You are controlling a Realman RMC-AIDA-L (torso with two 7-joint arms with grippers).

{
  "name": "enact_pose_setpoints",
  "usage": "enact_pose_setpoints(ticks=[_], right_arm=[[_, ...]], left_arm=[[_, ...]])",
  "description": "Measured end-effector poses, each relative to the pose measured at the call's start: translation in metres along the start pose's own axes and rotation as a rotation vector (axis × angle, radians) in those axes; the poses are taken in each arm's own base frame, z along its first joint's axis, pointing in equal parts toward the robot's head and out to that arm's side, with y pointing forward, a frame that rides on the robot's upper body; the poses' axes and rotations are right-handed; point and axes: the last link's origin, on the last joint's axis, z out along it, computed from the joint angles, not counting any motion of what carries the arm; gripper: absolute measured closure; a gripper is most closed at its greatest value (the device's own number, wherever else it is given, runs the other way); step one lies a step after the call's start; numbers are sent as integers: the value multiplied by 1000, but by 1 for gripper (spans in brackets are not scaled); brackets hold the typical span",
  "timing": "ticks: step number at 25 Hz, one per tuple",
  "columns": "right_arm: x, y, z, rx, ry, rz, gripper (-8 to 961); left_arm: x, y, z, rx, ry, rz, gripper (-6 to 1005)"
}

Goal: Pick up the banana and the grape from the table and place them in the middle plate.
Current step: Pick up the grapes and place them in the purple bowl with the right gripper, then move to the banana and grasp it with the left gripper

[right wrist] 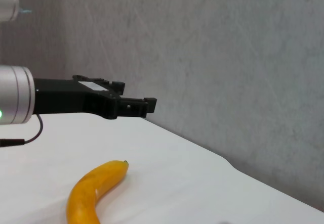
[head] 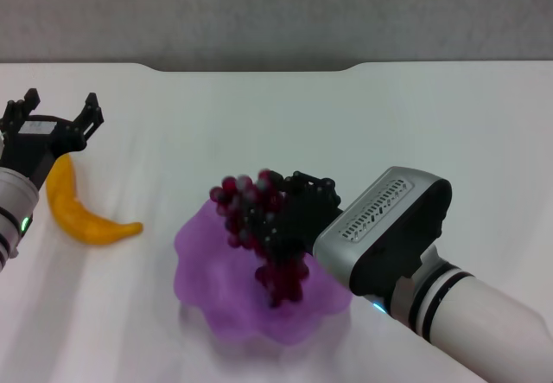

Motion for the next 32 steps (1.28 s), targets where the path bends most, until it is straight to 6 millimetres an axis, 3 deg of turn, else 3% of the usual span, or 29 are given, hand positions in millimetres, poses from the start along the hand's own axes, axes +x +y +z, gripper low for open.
enact_pose_setpoints(ticks=[3, 8, 11, 16, 23, 32], right_arm=[[0, -3, 1, 16, -5, 3, 614], [4, -10, 1, 66, -21, -21, 453], [5, -18, 2, 92, -22, 9, 213], [-2, -35, 4, 139, -43, 47, 71], [-5, -67, -14, 357, -152, 58, 77], [11, -112, -33, 556, -155, 136, 82]], left_arm=[[0, 0, 0, 0, 0, 0, 112], [0, 0, 0, 0, 0, 0, 112], [0, 0, 0, 0, 0, 0, 112], [-2, -3, -1, 8, -5, 1, 112], [-3, -3, -2, 8, -8, 1, 112], [-3, -3, -3, 9, -9, 1, 112]])
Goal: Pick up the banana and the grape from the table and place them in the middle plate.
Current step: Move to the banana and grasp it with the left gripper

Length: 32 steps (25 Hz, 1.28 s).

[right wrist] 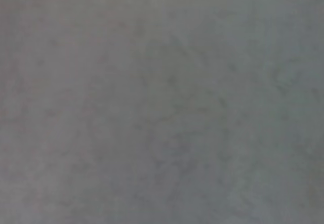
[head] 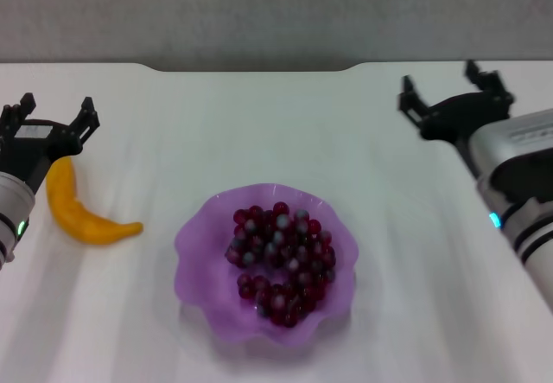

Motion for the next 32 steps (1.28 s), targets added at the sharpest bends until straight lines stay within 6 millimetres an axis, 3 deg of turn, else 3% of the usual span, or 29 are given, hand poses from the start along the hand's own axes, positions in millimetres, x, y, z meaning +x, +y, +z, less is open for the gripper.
enact_pose_setpoints(ticks=[17, 32], right_arm=[[30, -73, 0, 233, 5, 116, 87], [43, -88, 16, 212, 25, 102, 86]], left_arm=[[1, 0, 0, 1, 2, -1, 112], [4, 3, 3, -8, 12, 0, 113]])
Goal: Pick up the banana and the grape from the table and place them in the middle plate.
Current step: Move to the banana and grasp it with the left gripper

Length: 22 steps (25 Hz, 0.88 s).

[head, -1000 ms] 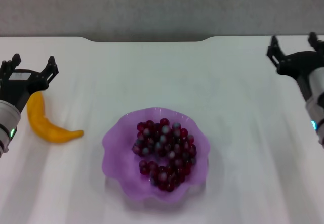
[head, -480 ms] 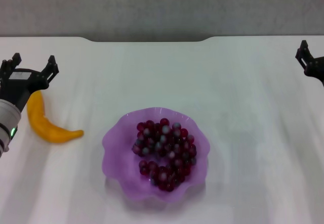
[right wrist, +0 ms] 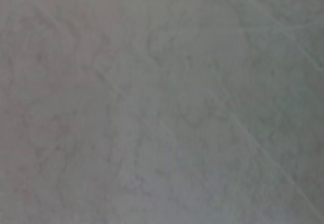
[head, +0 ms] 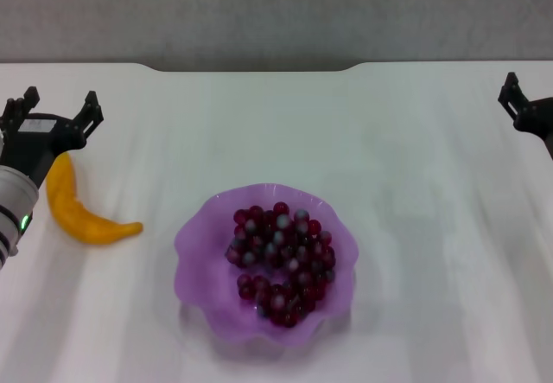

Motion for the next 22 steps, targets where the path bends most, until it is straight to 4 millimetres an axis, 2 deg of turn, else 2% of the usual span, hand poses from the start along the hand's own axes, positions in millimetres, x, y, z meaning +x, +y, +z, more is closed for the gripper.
enact_pose_setpoints(ticks=[5, 11, 22], right_arm=[[3, -2, 8, -39, 8, 37, 86], [5, -2, 6, -62, -2, 51, 86], [9, -6, 2, -55, 5, 41, 87]], left_arm=[[1, 1, 2, -3, 1, 2, 113], [0, 3, 4, -9, -21, 9, 113], [9, 23, 21, -57, -151, 44, 113]])
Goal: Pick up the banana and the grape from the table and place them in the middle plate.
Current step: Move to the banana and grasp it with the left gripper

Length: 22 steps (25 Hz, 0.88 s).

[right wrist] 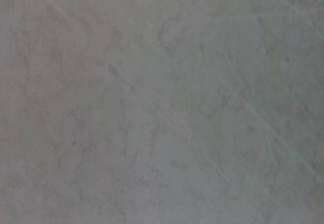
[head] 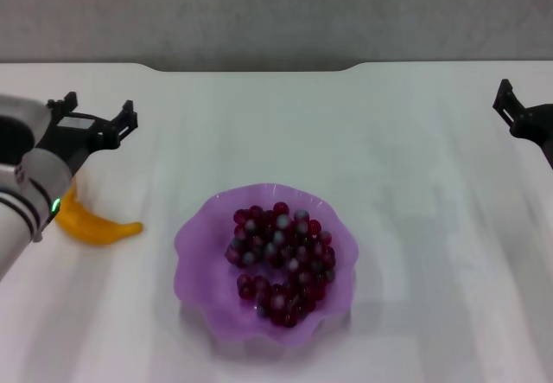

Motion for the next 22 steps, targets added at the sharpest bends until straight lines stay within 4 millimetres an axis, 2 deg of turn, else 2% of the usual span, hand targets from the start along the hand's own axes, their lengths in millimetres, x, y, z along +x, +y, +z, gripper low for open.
enact_pose_setpoints(ticks=[4, 9, 13, 17, 22], right_arm=[[1, -1, 0, 1, 2, -1, 87], [1, 0, -1, -1, 2, -3, 87], [0, 2, 0, -10, -1, -6, 86], [0, 3, 0, -14, -1, -6, 86], [0, 6, 0, -24, 1, -11, 86]], left_arm=[[13, 1, 4, 2, -77, -28, 113], [25, -18, 7, 52, -156, -87, 113], [25, -33, 7, 97, -185, -155, 113], [23, -37, 9, 100, -252, -168, 113], [16, -37, 6, 86, -354, -165, 197]])
